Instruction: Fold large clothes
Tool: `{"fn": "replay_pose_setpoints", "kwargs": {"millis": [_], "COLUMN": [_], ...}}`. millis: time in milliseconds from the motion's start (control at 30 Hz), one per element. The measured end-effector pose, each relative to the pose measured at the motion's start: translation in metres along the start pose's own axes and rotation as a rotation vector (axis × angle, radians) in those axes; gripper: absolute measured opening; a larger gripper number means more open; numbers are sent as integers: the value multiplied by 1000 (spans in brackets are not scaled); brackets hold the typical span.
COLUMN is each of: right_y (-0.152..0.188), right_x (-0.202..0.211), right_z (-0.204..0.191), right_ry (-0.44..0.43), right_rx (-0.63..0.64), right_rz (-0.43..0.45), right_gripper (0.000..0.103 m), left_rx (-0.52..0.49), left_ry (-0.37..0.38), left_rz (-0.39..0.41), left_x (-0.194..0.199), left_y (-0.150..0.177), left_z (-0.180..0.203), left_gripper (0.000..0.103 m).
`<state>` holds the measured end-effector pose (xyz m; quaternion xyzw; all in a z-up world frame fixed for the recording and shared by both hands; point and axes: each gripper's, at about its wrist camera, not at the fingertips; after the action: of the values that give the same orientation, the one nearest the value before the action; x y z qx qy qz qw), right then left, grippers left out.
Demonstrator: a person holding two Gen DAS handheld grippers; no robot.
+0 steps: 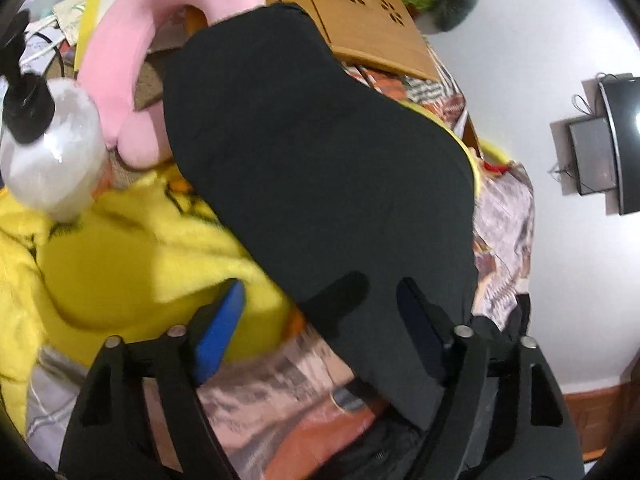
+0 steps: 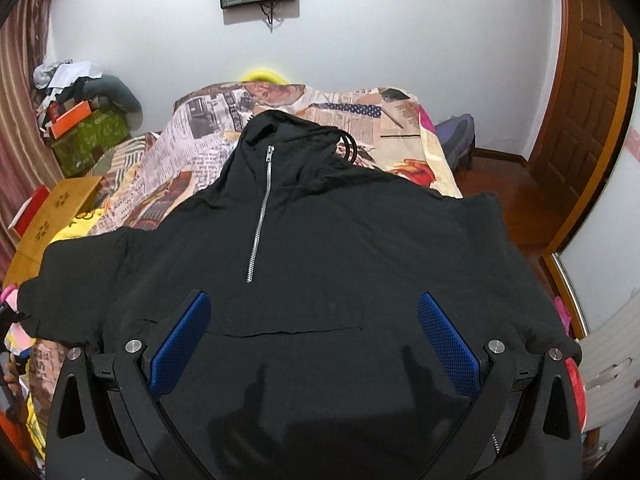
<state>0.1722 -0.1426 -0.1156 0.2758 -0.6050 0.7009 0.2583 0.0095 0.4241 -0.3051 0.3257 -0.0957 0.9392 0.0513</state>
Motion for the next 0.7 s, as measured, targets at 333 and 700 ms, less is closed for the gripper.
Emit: {"fn": "replay_pose_setpoints", "kwargs": {"millis": [333,700], "right_y": [0,1], "right_x": [-2,7], "right_z": [7,15], "right_ry": [6,14], "right_rx": [4,3], "right_rz": [-18,1], "right_gripper": [103,103], "left_rx": [-161,-613], "left_ry": [-185,-166], "left_rz": [61,251], "left_x": [-14,35], "left_y": [-17,19], "left_z": [24,171], "left_gripper": [26,6]}}
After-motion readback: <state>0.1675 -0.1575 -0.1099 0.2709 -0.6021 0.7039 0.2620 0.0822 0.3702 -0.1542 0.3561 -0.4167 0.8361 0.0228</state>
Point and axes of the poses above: each gripper's, at about its wrist camera, not at the fingertips, and x roughly against the way its jaws point, z to its right, y to its underside, and after that the axes turned 11 degrees about y, right-handed
